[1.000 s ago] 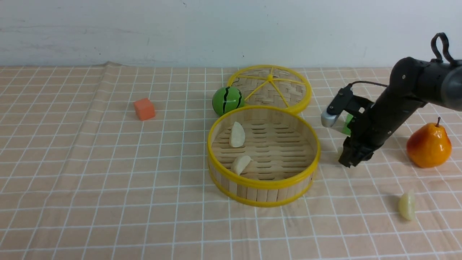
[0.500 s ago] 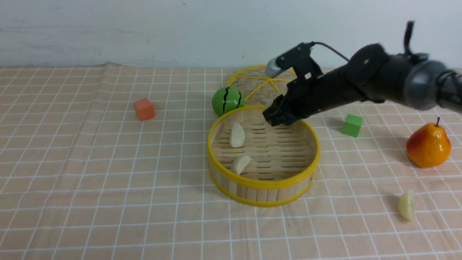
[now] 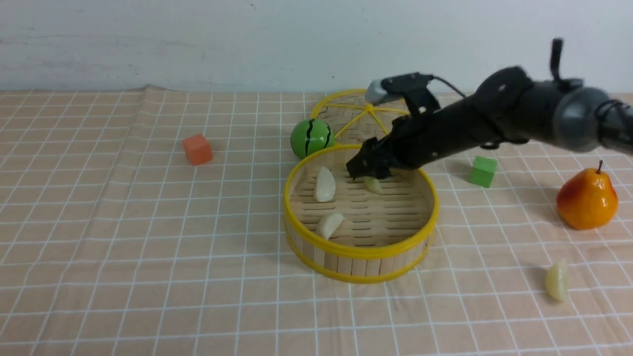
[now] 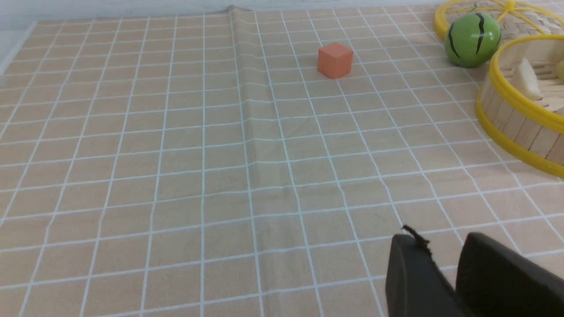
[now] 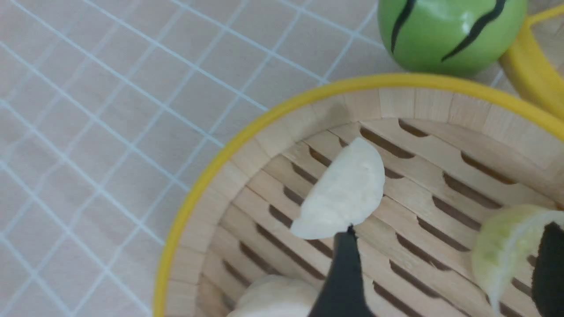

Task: Put the dumplings into the steamer on the table with the brown tablecloth.
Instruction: 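Place the dumpling in the bamboo steamer basket with the right gripper, then reach for and grasp a dumpling lying on the table beside the steamer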

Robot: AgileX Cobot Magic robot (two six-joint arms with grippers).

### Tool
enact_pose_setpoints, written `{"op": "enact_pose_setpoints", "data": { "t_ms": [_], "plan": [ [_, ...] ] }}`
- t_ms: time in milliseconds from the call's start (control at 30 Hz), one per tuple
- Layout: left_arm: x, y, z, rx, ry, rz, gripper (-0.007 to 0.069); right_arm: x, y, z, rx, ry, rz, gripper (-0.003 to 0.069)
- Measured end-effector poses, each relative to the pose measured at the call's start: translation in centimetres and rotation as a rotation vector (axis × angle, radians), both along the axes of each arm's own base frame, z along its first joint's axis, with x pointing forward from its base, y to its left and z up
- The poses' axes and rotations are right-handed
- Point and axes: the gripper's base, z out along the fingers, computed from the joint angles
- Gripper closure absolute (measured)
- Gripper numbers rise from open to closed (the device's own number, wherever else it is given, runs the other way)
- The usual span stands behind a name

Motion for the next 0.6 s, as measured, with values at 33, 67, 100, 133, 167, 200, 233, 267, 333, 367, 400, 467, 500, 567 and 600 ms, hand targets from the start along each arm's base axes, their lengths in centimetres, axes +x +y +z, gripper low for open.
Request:
{"op": "enact_pose_setpoints", "data": {
  "t_ms": [33,67,100,133,167,200,233,267,333,367,400,467,500,567,600],
  "plan": [
    [0.0,-0.1,0.0,-0.008,0.006,-0.003,0.0463,-0.6,-0.7,1.7,0.004,0.003,-0.005,0.0132],
    [0.0,-0.1,-0.1,-0.014,0.011,-0.006,0.0463,-1.1,-1.2,2.7,0.007,0.012,-0.017,0.0133],
    [0.0,-0.1,-0.1,-0.018,0.014,-0.008,0.0463,-1.6,-1.9,3.9,0.001,0.02,-0.029,0.0134],
    [-0.1,-0.2,-0.1,-0.029,0.021,-0.013,0.0462,-2.5,-3.1,5.5,-0.015,0.04,-0.056,0.0138],
    [-0.1,-0.3,-0.2,-0.037,0.025,-0.017,0.0461,-3.2,-4.3,6.5,-0.036,0.072,-0.085,0.0142],
    [-0.1,-0.3,-0.2,-0.041,0.027,-0.019,0.0461,-3.4,-4.5,6.7,-0.041,0.08,-0.092,0.0144],
    [-0.1,-0.4,-0.1,-0.053,0.027,-0.028,0.046,-4.3,-6.0,7.3,-0.078,0.16,-0.144,0.0153],
    [-0.1,-0.5,-0.1,-0.063,0.019,-0.038,0.046,-4.9,-7.0,7.2,-0.122,0.228,-0.17,0.016],
    [-0.1,-0.7,0.2,-0.089,-0.002,-0.057,0.046,-5.7,-8.4,6.5,-0.189,0.342,-0.228,0.0172],
    [-0.1,-1.0,0.5,-0.124,-0.028,-0.075,0.046,-6.4,-9.7,5.1,-0.273,0.444,-0.286,0.0183],
    [0.0,-1.1,0.7,-0.149,-0.048,-0.089,0.046,-6.8,-10.6,3.8,-0.34,0.504,-0.322,0.0189],
    [0.0,-1.4,1.1,-0.185,-0.083,-0.11,0.046,-7.8,-11.7,1.2,-0.454,0.603,-0.381,0.0194],
    [0.0,-1.5,1.2,-0.197,-0.098,-0.12,0.046,-8.4,-12.2,-0.1,-0.508,0.649,-0.407,0.0195],
    [0.0,-1.6,1.4,-0.208,-0.109,-0.128,0.046,-9.1,-12.8,-1.7,-0.562,0.692,-0.446,0.0195],
    [0.0,-1.6,1.4,-0.211,-0.111,-0.129,0.046,-9.6,-13.1,-3.0,-0.588,0.703,-0.481,0.0197]
  ]
}}
